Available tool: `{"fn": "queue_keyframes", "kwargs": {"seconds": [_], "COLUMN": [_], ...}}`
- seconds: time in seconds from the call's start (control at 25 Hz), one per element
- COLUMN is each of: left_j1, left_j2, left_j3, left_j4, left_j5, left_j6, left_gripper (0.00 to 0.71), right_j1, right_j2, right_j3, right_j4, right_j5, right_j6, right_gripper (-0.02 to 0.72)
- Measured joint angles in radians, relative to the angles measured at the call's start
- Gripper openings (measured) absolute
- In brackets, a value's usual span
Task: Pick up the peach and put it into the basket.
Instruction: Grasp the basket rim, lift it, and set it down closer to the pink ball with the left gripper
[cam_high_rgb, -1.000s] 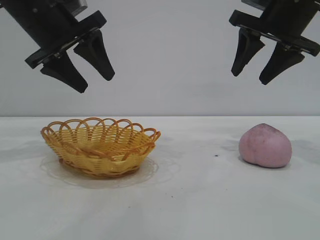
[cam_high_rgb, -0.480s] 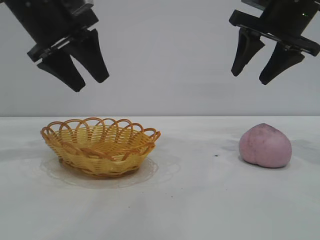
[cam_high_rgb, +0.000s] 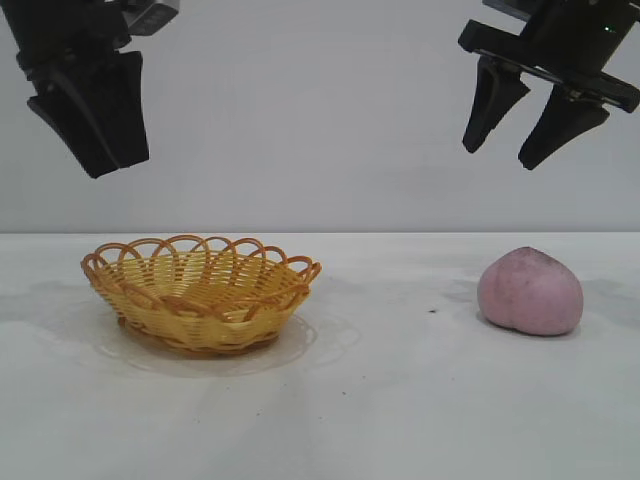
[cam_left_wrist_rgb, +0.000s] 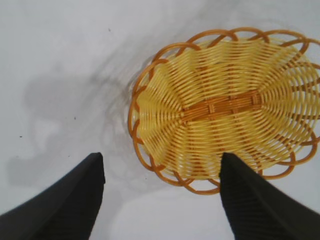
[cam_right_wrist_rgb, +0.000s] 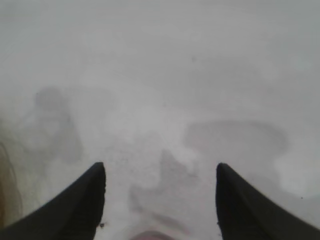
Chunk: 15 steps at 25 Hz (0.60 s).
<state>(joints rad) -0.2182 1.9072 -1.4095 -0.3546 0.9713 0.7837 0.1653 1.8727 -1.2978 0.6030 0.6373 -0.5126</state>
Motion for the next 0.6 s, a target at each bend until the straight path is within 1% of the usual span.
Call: {"fn": "queue_keyframes", "kwargs": {"seconds": [0.24, 0.4, 0.48, 0.52, 0.56, 0.6], "left_j1": [-0.017, -0.035, -0.042, -0.046, -0.048, -0.049], "left_j2": [0.080, 0.142, 0.176, 0.193, 0.207, 0.216], "left_j3": [-0.003, -0.041, -0.065, -0.078, -0.089, -0.095], "left_j4": [0.007, 0.007, 0.017, 0.034, 0.053, 0.067], "left_j5": [-0.022, -0.037, -0.034, -0.024, -0.009, 0.010], "left_j6": [-0.002, -0.007, -0.037, -0.054, -0.065, -0.073], "left_gripper": [0.472, 0.472, 0.356, 0.288, 0.182, 0.108], "right_j1": [0.000, 0.000, 0.000, 0.000, 0.000, 0.000], "right_j2": [0.000, 0.000, 0.000, 0.000, 0.000, 0.000], "right_j3": [0.000, 0.000, 0.000, 0.000, 0.000, 0.000], "right_j4": [0.000, 0.000, 0.000, 0.000, 0.000, 0.000], "right_j5": [0.000, 0.002, 0.002, 0.002, 0.002, 0.002], "right_j6": [0.000, 0.000, 0.000, 0.000, 0.000, 0.000], "right_gripper": [0.454, 0.454, 0.454, 0.454, 0.454, 0.454]}}
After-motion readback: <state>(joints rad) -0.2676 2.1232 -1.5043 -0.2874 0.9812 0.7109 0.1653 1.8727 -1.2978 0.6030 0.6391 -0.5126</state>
